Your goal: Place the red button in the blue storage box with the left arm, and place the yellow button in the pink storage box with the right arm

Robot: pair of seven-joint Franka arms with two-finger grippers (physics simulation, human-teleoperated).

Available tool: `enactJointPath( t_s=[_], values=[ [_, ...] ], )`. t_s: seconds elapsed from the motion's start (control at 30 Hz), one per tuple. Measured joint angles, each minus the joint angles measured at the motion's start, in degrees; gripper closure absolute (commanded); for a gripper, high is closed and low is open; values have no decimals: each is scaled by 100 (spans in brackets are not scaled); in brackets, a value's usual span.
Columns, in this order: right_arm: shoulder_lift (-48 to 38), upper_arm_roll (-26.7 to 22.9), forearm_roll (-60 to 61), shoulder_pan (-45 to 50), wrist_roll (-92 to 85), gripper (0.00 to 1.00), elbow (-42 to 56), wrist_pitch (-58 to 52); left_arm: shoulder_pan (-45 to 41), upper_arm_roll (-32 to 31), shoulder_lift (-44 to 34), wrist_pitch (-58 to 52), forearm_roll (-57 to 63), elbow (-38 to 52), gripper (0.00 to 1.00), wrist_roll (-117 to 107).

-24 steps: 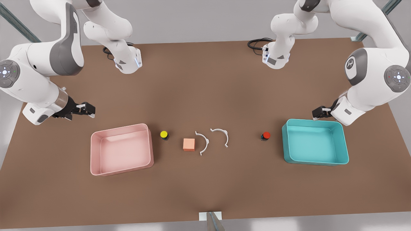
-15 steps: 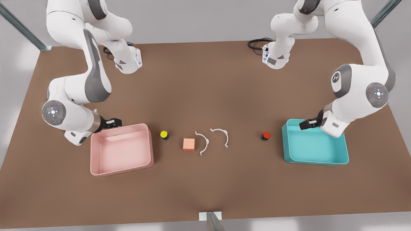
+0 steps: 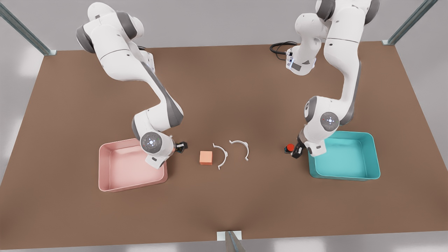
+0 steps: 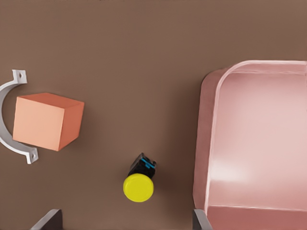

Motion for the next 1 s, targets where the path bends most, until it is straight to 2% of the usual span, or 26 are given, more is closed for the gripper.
enactJointPath(
  t_s=[0.2, 0.33, 0.4, 0.43, 0.57, 0.67, 0.8, 1.0],
  values=[
    [95, -1, -39, 50, 671, 0, -382, 477, -33, 2, 526, 360, 11, -91, 0, -1312],
    [-141, 9, -44, 56, 1129, 0, -1225, 1038, -30, 8, 735, 465, 16, -102, 0, -1973],
    [-309, 54, -38, 35, 1327, 0, -1581, 1316, -23, 10, 762, 497, 17, -102, 13, -2252],
    [-391, 74, -34, 28, 1423, 0, -1706, 1428, -21, 10, 776, 509, 17, -102, 29, -2381],
    [-474, 99, -26, 36, 1776, 0, -1963, 1789, -28, 12, 806, 560, 38, -102, 47, -2828],
    [-363, 97, -39, 33, 2009, 0, -1991, 1971, -21, 11, 804, 585, 77, -100, 53, -3099],
    [-224, 96, -50, 15, 2265, 0, -2027, 2174, 14, 18, 629, 570, 95, -94, 56, -3355],
    [15, 81, -55, -36, 2557, 0, -2054, 2456, 32, 498, -317, -149, 104, -61, 56, -3299]
  ],
)
